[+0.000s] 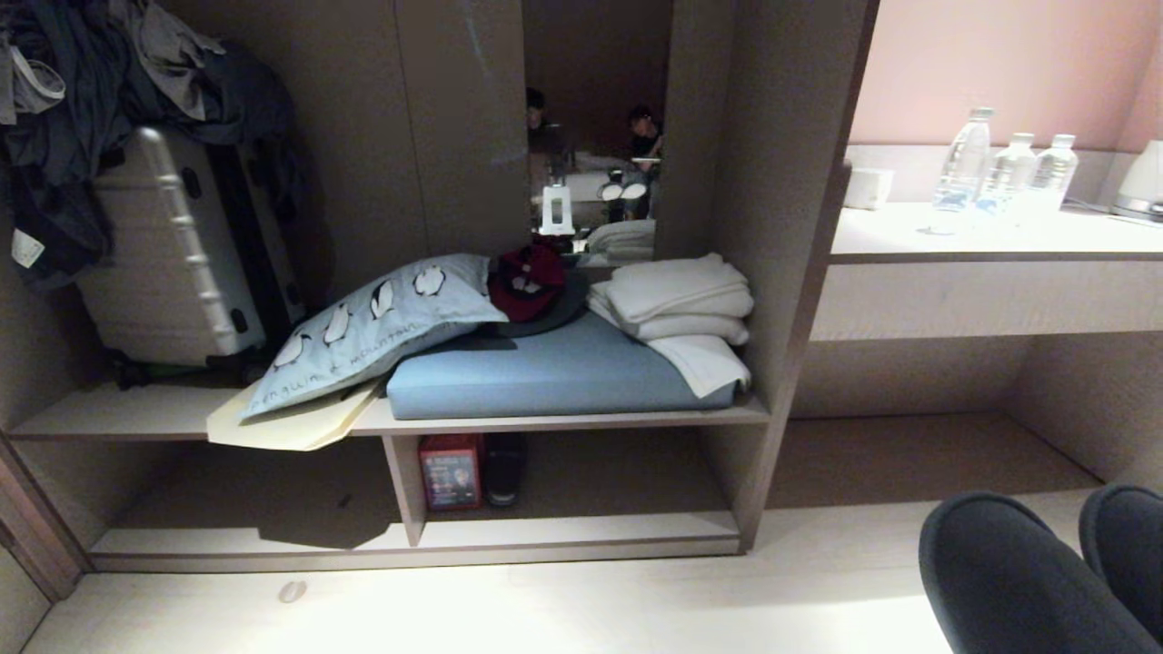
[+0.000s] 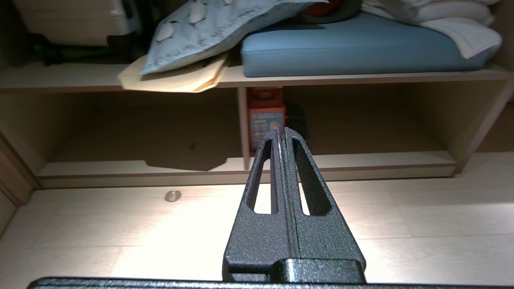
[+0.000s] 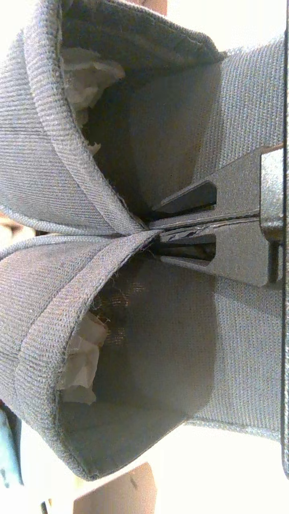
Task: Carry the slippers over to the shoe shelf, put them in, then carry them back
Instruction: Place the slippers on the floor
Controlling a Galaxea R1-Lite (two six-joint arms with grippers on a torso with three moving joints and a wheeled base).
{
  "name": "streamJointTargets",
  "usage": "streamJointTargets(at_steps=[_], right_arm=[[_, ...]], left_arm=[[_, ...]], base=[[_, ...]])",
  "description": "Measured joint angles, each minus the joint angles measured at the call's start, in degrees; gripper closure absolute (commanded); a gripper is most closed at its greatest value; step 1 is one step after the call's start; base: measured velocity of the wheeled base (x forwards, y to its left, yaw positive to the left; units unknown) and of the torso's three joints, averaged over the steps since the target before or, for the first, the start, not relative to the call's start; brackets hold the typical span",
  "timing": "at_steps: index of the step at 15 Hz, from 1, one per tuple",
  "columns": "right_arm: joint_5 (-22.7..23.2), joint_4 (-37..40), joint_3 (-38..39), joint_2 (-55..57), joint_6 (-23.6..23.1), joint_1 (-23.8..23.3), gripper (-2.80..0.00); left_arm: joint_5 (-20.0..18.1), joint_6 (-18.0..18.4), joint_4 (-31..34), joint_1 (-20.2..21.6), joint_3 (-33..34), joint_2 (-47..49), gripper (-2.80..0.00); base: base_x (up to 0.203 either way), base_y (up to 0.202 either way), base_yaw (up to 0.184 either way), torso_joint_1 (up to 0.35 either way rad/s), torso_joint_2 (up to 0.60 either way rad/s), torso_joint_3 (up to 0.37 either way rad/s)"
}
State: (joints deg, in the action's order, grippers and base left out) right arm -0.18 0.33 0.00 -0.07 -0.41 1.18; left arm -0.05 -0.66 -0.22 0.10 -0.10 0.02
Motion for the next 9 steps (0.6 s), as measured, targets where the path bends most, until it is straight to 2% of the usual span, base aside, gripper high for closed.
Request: streamJointTargets(at_steps=[9], right_arm=[[0.0, 0.02, 0.0, 0.0, -0.02, 0.0, 0.0]], left_arm=[[-0.05, -0.02, 0.01, 0.0, 0.0, 0.0, 0.0]], base=[[0.0, -0.197, 0.002, 0.0, 0.0, 0.003]])
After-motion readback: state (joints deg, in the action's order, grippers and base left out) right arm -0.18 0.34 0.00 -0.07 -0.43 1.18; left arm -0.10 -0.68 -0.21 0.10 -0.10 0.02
